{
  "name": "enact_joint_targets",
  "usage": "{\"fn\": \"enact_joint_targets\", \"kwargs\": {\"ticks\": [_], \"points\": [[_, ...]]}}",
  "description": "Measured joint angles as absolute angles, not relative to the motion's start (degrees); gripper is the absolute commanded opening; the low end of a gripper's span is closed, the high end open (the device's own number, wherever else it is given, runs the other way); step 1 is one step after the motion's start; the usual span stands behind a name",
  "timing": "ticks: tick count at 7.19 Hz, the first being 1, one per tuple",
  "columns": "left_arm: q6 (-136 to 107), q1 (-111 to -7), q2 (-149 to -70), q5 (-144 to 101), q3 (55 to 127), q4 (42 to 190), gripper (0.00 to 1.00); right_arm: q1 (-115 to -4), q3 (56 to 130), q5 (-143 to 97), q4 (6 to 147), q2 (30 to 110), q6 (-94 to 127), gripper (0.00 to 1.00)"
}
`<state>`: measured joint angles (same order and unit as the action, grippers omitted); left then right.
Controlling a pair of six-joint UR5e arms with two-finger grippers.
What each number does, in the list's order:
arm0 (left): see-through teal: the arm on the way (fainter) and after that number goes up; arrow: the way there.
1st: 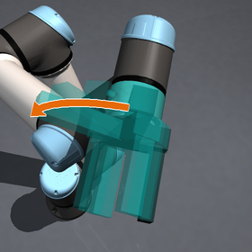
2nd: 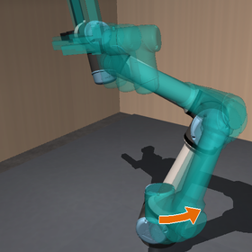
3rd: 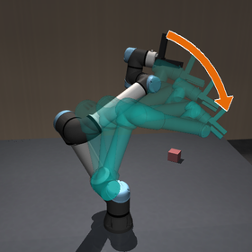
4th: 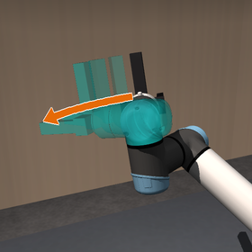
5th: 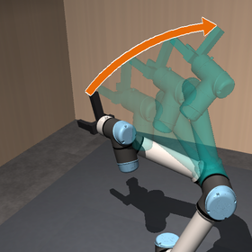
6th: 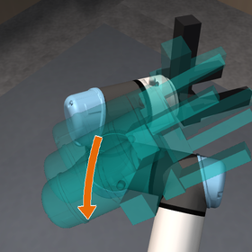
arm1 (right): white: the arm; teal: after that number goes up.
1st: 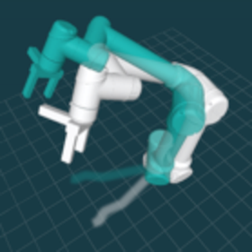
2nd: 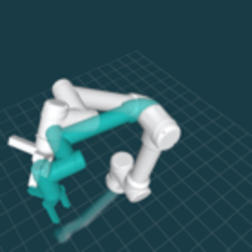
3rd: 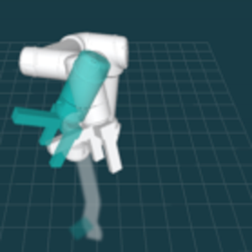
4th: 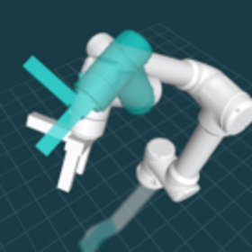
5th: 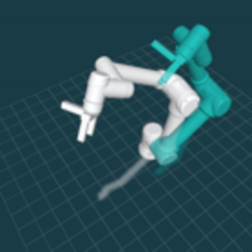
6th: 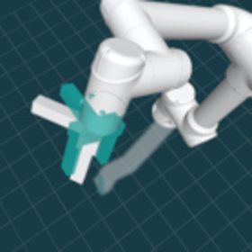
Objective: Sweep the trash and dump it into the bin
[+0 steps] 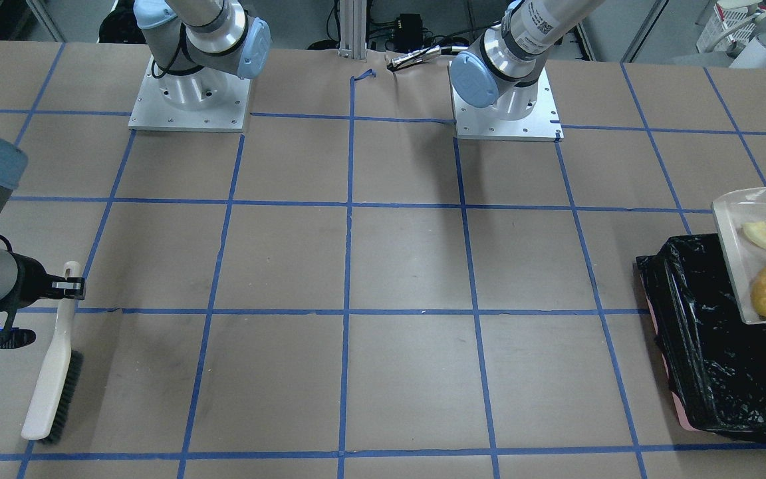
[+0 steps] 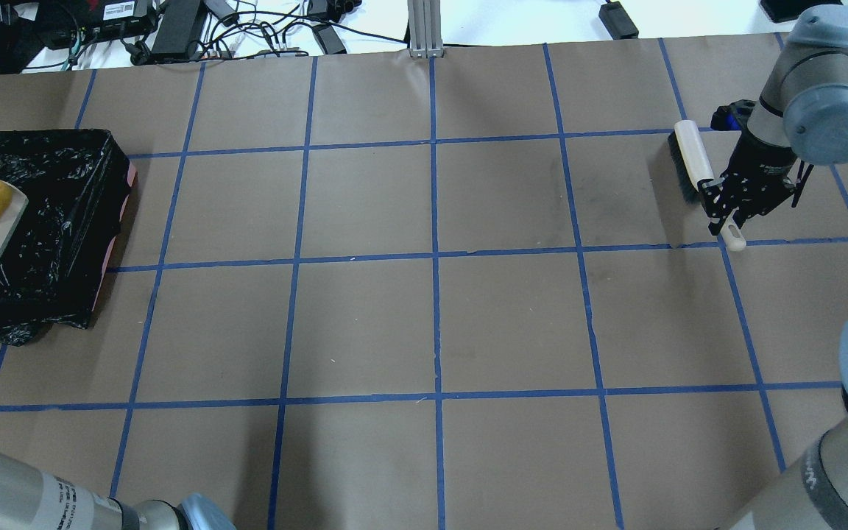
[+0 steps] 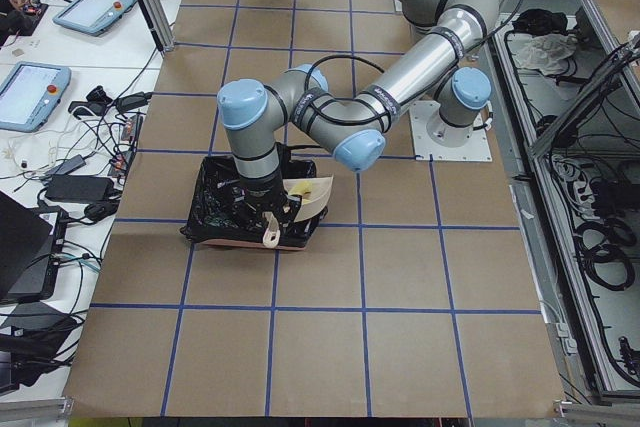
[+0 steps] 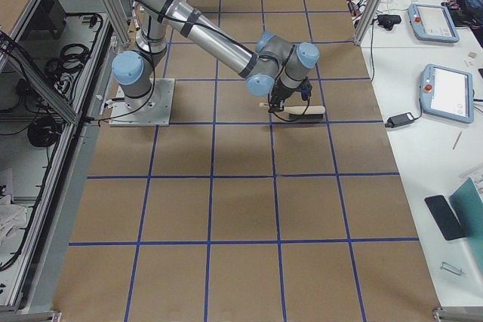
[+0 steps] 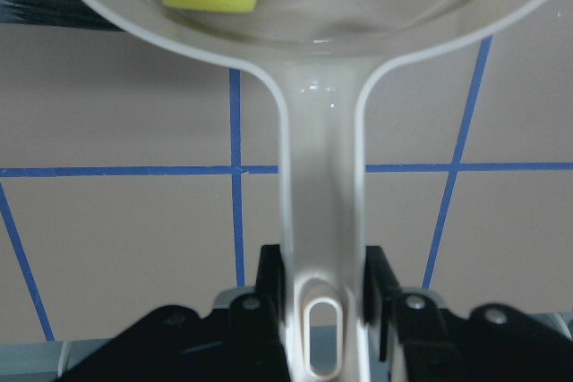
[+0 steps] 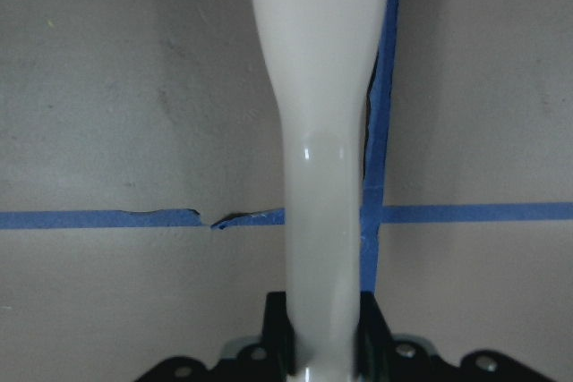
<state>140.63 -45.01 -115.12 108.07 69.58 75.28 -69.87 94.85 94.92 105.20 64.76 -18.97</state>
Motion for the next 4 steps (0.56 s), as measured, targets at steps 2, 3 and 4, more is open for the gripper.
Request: {"fn": "enact_joint_targets", "kwargs": {"ticks": [2, 3, 4], "points": [[141.2, -46.9, -115.0, 110.3, 70.0, 74.7, 0.04, -69.9, 94.8, 95.0, 105.2, 64.7, -19.0, 0.99], [142.0, -47.2, -115.1, 111.4, 70.2, 73.6, 0.04, -69.8, 94.8, 95.2, 105.3, 64.7, -19.0, 0.99], [143.8, -47.4, -115.1, 111.9, 70.7, 71.4, 0.04, -69.8, 94.7, 95.2, 105.3, 64.7, -18.9, 1.00]]}}
